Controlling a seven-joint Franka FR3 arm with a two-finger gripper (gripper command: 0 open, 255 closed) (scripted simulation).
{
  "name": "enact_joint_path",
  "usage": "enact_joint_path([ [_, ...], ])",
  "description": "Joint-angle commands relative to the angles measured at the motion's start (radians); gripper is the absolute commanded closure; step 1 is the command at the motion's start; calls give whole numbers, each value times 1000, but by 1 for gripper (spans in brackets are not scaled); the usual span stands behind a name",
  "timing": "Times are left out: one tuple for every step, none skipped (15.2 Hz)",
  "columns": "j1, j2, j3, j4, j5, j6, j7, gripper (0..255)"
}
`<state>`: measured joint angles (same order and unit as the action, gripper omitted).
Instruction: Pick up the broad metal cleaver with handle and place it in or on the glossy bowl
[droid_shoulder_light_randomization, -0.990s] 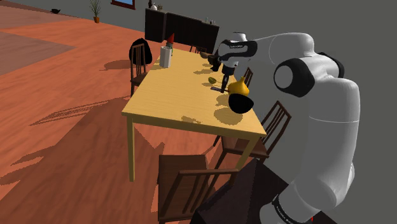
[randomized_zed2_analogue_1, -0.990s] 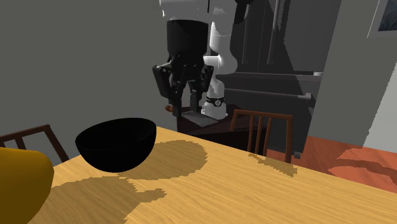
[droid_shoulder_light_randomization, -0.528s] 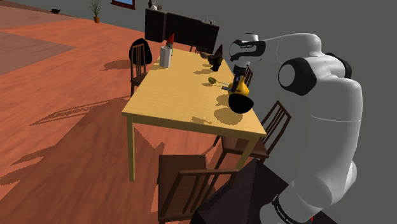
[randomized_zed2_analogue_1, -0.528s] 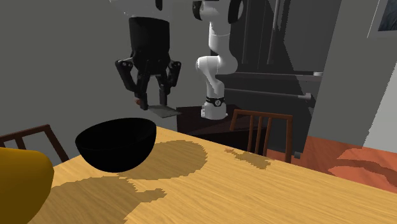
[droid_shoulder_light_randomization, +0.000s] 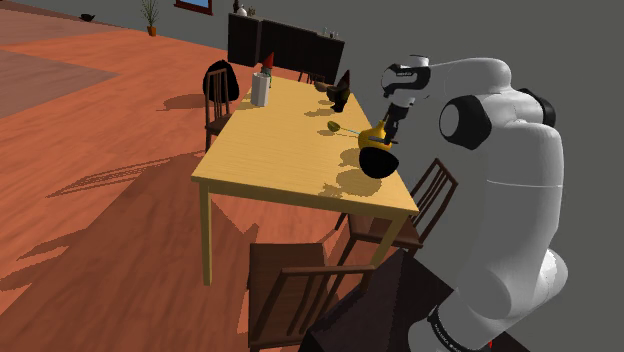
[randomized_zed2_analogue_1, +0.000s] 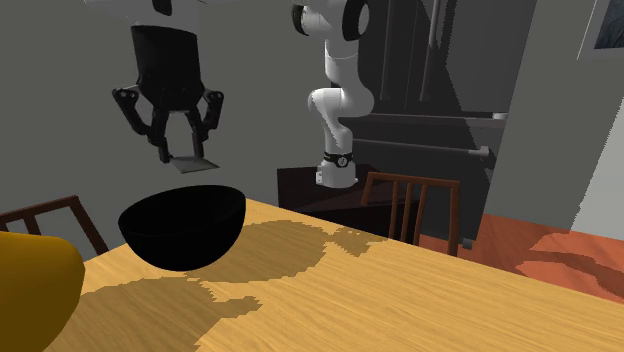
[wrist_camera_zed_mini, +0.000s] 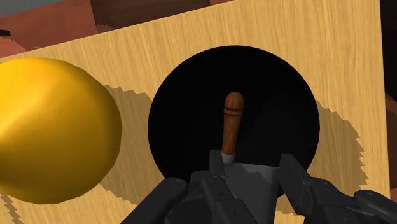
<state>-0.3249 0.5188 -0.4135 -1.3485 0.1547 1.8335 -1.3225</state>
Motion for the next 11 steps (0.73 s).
enact_joint_path([
  [-18, 8, -3, -5, 5, 13, -23, 255],
  [-17, 10, -2, -16, 6, 25, -24, 255],
  [-16, 12, -2, -27, 7, 38, -24, 255],
  [-16, 14, -1, -37, 8, 50, -25, 255],
  [-15, 16, 0, -47, 9, 62, -25, 255],
  [-15, 19, 1, -57, 11, 74, -26, 255],
  [-14, 22, 1, -66, 12, 86, -27, 255],
  [-14, 25, 2, -75, 13, 98, -27, 255],
  [-14, 28, 3, -84, 15, 109, -28, 255],
  [-13, 32, 4, -92, 16, 121, -29, 255],
  [-13, 35, 5, -100, 18, 132, -29, 255],
])
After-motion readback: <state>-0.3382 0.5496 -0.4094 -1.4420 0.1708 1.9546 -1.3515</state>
